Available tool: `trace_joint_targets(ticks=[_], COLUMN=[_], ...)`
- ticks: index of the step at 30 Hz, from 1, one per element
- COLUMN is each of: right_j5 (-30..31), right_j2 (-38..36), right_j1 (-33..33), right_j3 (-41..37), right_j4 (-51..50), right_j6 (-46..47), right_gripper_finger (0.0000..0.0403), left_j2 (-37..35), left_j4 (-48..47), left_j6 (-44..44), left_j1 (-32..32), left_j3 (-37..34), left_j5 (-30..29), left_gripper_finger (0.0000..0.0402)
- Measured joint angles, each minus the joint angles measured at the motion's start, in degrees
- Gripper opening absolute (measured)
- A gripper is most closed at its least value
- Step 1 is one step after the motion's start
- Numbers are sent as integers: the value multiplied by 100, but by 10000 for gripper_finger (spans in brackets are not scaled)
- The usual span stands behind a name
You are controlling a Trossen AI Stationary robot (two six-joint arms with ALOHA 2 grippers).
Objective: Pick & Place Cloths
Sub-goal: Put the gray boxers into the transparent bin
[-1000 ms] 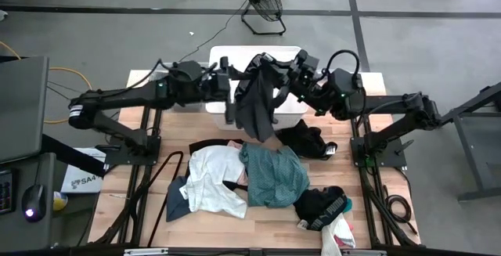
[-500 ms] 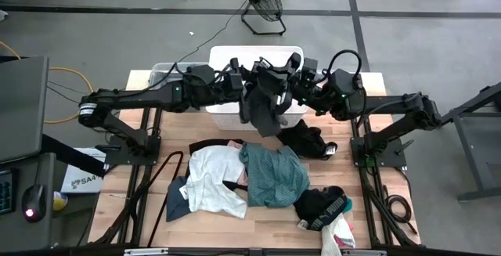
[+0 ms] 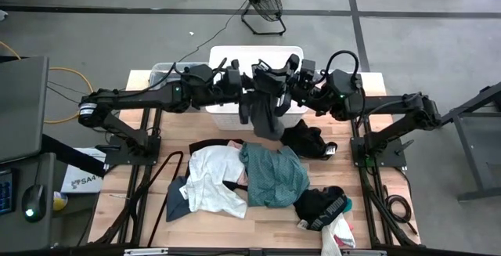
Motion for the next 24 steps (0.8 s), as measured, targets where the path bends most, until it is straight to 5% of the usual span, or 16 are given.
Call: trace_joint_targets(ticks=[3,13,24], right_j5=[0,-4,-534], right_j2=[0,-29,-470], right_j1=[0,0,0], right_j3=[0,-2,-4], right_j4=[-10,-353,-761], right_j6=[-8,-238,-357], right_gripper_finger=[4,17,204], left_j2=[0,0,-101], left_j4=[11,9,-118], left_j6=[-12,6,6], left_j1=[0,13,11], left_j3=[0,0,0], left_j5=[248,554,549], left_gripper_finger=[13,3,1])
